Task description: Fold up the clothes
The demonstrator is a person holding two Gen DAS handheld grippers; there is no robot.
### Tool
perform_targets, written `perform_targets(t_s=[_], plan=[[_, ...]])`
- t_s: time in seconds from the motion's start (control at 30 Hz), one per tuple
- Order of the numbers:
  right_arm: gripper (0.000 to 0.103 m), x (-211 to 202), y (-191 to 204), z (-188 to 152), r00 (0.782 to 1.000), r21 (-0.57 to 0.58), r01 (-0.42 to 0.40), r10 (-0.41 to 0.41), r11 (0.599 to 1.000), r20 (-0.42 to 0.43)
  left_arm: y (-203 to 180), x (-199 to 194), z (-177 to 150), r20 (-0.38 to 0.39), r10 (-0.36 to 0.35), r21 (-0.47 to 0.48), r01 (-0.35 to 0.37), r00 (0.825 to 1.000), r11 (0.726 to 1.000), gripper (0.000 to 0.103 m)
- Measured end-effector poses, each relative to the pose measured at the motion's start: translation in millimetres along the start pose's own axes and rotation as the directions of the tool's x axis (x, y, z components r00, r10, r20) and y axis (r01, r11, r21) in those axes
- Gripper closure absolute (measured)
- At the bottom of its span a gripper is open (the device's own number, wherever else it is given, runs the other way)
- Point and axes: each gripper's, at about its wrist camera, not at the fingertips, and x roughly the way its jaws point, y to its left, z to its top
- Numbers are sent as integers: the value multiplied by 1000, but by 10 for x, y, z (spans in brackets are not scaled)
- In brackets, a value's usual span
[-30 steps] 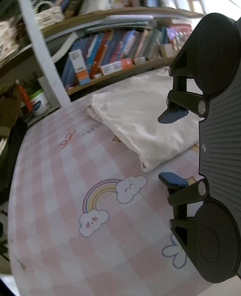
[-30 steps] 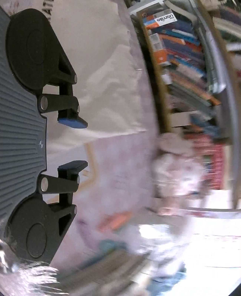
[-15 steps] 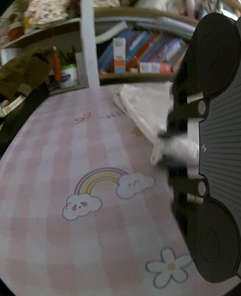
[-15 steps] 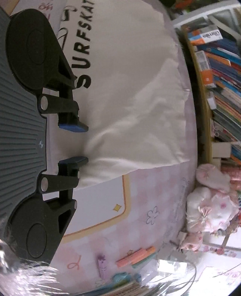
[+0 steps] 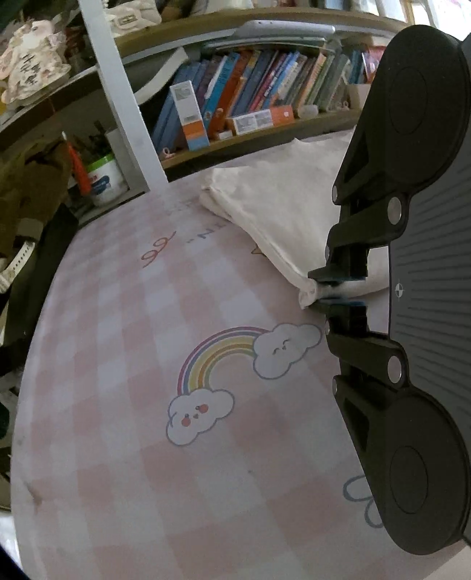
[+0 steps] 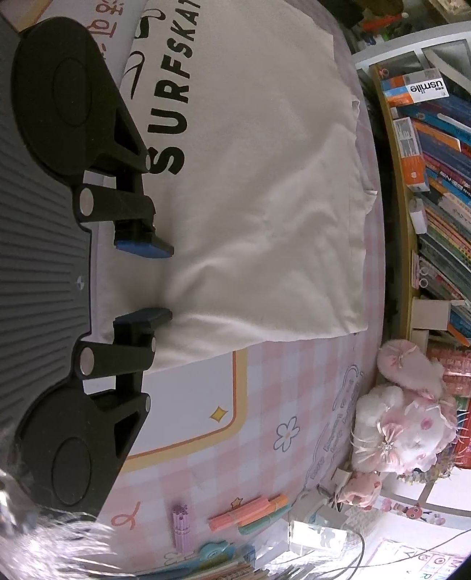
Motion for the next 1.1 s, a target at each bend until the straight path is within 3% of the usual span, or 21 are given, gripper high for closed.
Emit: perform_targets(t_s=[0.17,0.3,0.53,0.73,0.9,1.1], plan=[[62,-2,7,-6,1000,-23,-31,31,999,0,0,-56,19,-14,8,3,-8,1000,1000,88],[56,-9,13,-14,998,-43,-57,58,997,12,-55,-94,5,-9,10,4,-10,1000,1000,71],[48,-84,-18,8,990,-98,-93,102,991,94,-100,-102,-55,27,41,-44,-40,999,998,69],[40,-94,-64,24,987,-112,-99,112,989,113,-127,-108,-77,38,52,-36,-50,998,998,66],[32,-94,-9,25,988,-102,-96,107,990,111,-171,-86,-62,23,13,17,-14,1000,1000,46],[31,-151,322,19,988,-85,-96,105,992,115,-192,-20,76,-71,-40,61,45,997,997,23]])
